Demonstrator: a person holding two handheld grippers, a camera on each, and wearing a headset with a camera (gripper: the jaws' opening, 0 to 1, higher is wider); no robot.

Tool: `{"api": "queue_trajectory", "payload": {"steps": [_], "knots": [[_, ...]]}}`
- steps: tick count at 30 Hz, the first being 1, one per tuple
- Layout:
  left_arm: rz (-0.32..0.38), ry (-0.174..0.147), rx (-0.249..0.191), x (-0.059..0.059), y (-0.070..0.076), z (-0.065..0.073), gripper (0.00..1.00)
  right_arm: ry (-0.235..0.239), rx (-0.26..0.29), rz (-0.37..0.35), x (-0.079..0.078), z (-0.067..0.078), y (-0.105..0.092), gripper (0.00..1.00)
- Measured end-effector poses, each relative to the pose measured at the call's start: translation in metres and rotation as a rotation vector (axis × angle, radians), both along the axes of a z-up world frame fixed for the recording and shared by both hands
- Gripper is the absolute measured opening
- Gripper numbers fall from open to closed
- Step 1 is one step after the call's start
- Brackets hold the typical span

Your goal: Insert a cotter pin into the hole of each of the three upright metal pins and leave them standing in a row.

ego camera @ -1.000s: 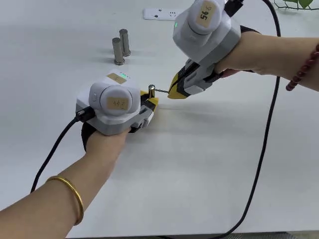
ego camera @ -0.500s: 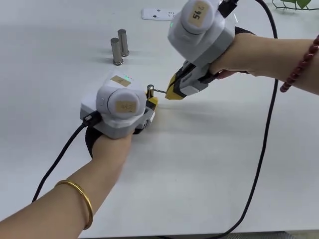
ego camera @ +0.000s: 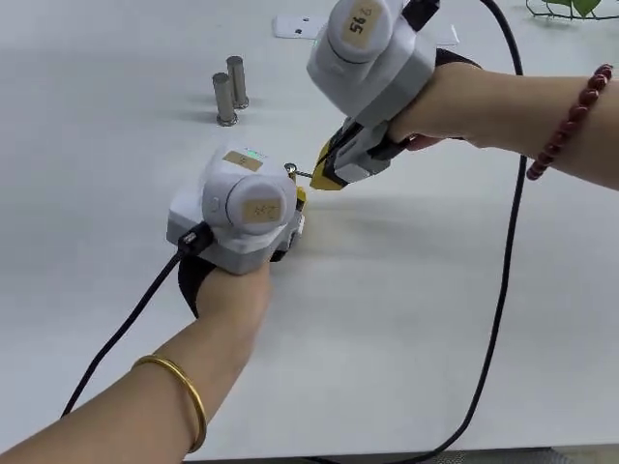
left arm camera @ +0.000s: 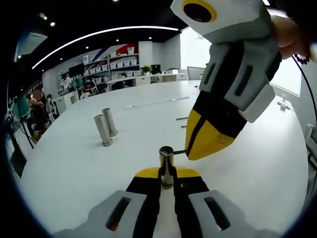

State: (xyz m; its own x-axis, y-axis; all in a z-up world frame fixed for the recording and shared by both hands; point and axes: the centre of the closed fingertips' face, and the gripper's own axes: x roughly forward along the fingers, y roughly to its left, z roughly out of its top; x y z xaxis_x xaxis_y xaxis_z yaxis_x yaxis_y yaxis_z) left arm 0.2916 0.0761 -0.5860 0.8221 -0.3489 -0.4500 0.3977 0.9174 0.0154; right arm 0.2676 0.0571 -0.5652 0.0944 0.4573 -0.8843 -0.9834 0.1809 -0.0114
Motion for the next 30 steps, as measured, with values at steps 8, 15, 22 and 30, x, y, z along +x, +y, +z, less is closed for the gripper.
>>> {"api": "queue_trajectory", "payload": {"steps": [8, 15, 22, 30], "knots": [[0.016, 0.004, -0.009, 0.000, 0.000, 0.000, 0.06, -0.018, 0.009, 0.009, 0.002, 0.001, 0.008, 0.00], [0.026, 0.004, -0.014, 0.000, 0.000, 0.000, 0.06, -0.040, 0.019, 0.025, 0.005, 0.000, 0.010, 0.00], [0.034, 0.003, -0.015, 0.000, 0.000, 0.000, 0.06, -0.055, 0.037, 0.047, 0.005, 0.001, 0.013, 0.00], [0.049, 0.003, -0.018, 0.001, 0.001, -0.001, 0.06, -0.047, 0.064, 0.028, 0.005, 0.002, 0.016, 0.00]]}}
